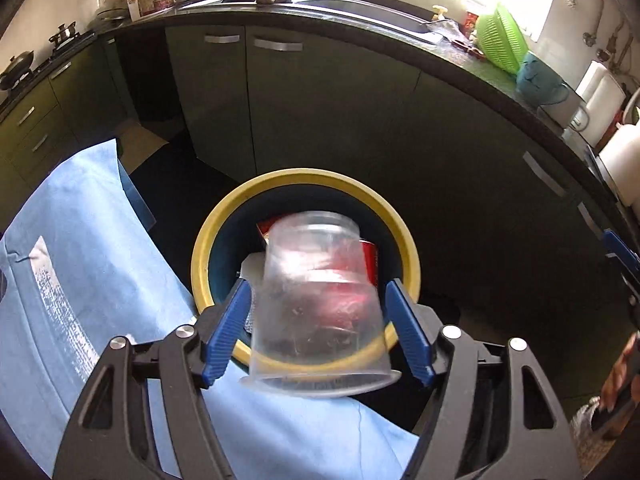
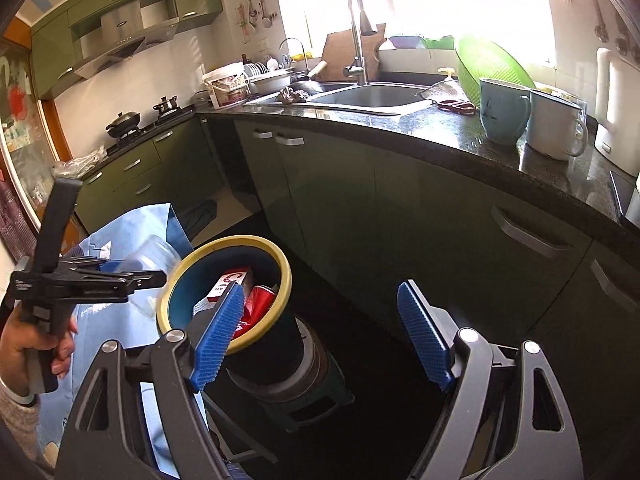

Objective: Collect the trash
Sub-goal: 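Carry the clear cup over the yellow bin and open the left gripper, then move the right gripper toward the plastic bottle on the table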

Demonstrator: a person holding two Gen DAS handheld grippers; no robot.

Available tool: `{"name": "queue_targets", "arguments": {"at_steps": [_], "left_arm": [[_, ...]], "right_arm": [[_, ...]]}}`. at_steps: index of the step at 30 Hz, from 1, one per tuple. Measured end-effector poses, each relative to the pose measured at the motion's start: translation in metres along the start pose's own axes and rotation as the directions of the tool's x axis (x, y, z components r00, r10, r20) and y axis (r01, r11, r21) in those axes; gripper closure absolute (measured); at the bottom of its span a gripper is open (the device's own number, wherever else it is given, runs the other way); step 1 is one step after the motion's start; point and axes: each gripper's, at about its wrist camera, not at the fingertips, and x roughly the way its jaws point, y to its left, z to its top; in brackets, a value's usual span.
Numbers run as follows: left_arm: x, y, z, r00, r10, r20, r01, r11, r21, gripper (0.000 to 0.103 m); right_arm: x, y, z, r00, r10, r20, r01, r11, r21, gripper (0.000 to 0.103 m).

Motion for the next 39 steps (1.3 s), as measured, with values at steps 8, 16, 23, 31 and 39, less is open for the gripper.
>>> {"name": "queue_targets", "arguments": {"at_steps": [8, 16, 23, 31, 39], "left_arm": [[-0.046, 0.024, -0.006, 0.99, -0.006, 0.138, 0.016, 0.998, -0.068, 0.03], [-0.224, 0.092, -0.087, 0.895, 0.1, 0.435, -0.063, 0.993, -0.1, 0.014], [-0.32, 0.196, -0.185, 0.732, 0.378, 0.567, -0.217, 0.918, -0.332, 0.01], [-0.33, 0.33, -0.271, 0.637, 0.602, 0.482, -0.215, 0.739, -0.639, 0.009], [-0.336, 0.357, -0.299, 0.551, 0.743, 0.38, -0.281, 0.594, -0.753, 0.009]], "right_arm": [[0.018, 0.043, 0.008, 0.995, 0.097, -0.032, -0.098, 0.994, -0.053, 0.025], [0.037, 0.169, 0.013, 0.951, 0.279, -0.132, -0.301, 0.933, -0.195, 0.025], [0.04, 0.331, -0.017, 0.88, 0.378, -0.288, -0.468, 0.795, -0.386, 0.025], [0.035, 0.473, -0.084, 0.713, 0.451, -0.537, -0.691, 0.586, -0.424, 0.025], [0.025, 0.549, -0.123, 0.515, 0.392, -0.762, -0.829, 0.454, -0.327, 0.025]]}}
